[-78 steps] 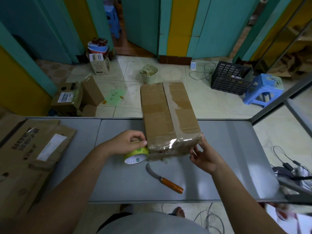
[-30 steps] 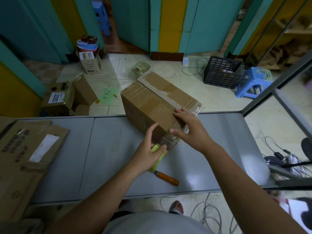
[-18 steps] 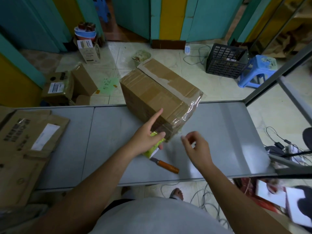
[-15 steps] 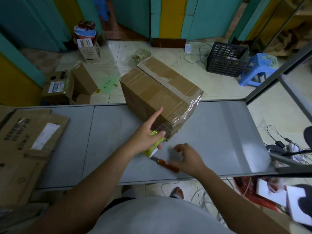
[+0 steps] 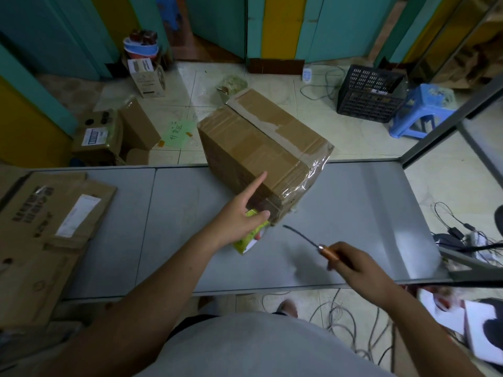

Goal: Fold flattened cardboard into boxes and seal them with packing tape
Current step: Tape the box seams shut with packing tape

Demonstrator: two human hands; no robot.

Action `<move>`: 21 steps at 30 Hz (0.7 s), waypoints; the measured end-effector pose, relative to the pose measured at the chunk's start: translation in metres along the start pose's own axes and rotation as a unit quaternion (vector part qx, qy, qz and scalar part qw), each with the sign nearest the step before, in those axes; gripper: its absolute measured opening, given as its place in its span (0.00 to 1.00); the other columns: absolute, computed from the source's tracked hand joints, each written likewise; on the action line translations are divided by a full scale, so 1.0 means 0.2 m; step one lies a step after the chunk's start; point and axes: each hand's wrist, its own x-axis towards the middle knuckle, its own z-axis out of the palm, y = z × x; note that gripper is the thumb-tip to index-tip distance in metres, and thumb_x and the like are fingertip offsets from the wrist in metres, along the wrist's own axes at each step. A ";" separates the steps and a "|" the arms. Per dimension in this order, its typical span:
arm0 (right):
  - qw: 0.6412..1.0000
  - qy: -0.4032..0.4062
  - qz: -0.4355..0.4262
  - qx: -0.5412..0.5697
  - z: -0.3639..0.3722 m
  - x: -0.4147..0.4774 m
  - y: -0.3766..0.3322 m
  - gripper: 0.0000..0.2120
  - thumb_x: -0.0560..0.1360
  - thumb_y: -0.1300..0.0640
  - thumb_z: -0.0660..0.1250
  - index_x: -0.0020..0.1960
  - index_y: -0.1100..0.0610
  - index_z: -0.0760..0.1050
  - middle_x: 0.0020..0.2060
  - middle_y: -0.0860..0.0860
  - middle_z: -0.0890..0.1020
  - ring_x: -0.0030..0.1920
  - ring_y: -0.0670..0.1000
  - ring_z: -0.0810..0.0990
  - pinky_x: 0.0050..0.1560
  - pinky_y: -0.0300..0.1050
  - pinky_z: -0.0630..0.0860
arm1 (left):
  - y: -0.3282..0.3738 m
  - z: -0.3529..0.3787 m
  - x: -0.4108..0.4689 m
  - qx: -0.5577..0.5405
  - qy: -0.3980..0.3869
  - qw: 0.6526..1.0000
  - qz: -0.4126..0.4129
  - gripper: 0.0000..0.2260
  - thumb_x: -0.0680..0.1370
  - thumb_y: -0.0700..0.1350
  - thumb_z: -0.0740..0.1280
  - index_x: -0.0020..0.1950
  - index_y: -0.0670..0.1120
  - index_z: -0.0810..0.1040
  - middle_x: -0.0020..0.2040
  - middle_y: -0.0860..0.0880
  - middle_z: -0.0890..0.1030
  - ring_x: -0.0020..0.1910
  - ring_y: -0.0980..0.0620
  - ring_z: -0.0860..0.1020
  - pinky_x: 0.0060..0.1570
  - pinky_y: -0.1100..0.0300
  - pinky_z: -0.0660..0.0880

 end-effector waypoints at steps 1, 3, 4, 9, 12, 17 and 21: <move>1.000 0.017 -0.009 0.019 -0.05 -0.06 -0.02 0.07 0.84 0.55 0.65 0.53 0.43 0.78 0.42 0.48 0.86 0.35 0.47 0.80 0.38 0.43 0.75 | 0.00 0.00 0.00 0.001 0.003 1.000 0.002 0.38 0.83 0.42 0.70 0.80 0.75 0.58 0.53 0.78 0.79 0.31 0.57 0.82 0.38 0.66 0.79; 0.997 0.056 -0.034 0.051 -0.12 -0.16 -0.11 0.05 0.84 0.51 0.64 0.56 0.43 0.77 0.41 0.51 0.85 0.30 0.47 0.76 0.32 0.40 0.72 | -0.01 0.01 0.01 -0.009 0.008 1.000 0.005 0.38 0.83 0.42 0.70 0.80 0.75 0.58 0.57 0.71 0.81 0.29 0.57 0.80 0.37 0.65 0.79; 0.994 0.073 -0.050 0.059 -0.13 -0.18 -0.16 0.06 0.84 0.47 0.63 0.58 0.42 0.77 0.41 0.51 0.85 0.29 0.47 0.74 0.30 0.38 0.71 | -0.01 0.01 0.01 -0.013 0.008 1.000 0.007 0.38 0.82 0.42 0.70 0.80 0.75 0.58 0.60 0.67 0.80 0.29 0.57 0.80 0.37 0.65 0.79; 0.993 0.077 -0.088 0.035 -0.12 -0.12 -0.46 0.10 0.83 0.42 0.59 0.62 0.40 0.75 0.42 0.43 0.84 0.33 0.48 0.79 0.31 0.34 0.71 | 0.00 0.01 0.02 -0.021 -0.005 1.000 0.016 0.39 0.83 0.44 0.71 0.80 0.77 0.55 0.65 0.78 0.68 0.42 0.73 0.81 0.42 0.74 0.77; 0.996 0.052 -0.072 -0.014 -0.11 -0.03 -0.55 0.09 0.84 0.45 0.60 0.61 0.44 0.76 0.38 0.45 0.83 0.33 0.47 0.80 0.35 0.43 0.77 | 0.01 0.01 0.01 -0.022 -0.002 0.999 0.025 0.39 0.83 0.44 0.71 0.80 0.77 0.55 0.77 0.67 0.61 0.43 0.77 0.79 0.42 0.73 0.77; 0.994 0.015 -0.053 -0.095 -0.15 0.06 -0.66 0.12 0.85 0.48 0.60 0.50 0.53 0.77 0.36 0.51 0.83 0.34 0.52 0.80 0.41 0.58 0.79 | 0.02 0.00 -0.02 -0.031 -0.001 0.999 0.021 0.39 0.83 0.42 0.70 0.80 0.76 0.55 0.77 0.64 0.60 0.48 0.63 0.85 0.42 0.65 0.82; 0.993 0.002 -0.036 -0.115 -0.17 0.12 -0.76 0.17 0.85 0.49 0.61 0.39 0.51 0.73 0.35 0.54 0.82 0.36 0.54 0.82 0.44 0.57 0.80 | 0.03 0.00 -0.02 -0.026 -0.003 0.999 0.019 0.39 0.83 0.42 0.70 0.80 0.76 0.54 0.83 0.54 0.62 0.42 0.53 0.87 0.41 0.59 0.84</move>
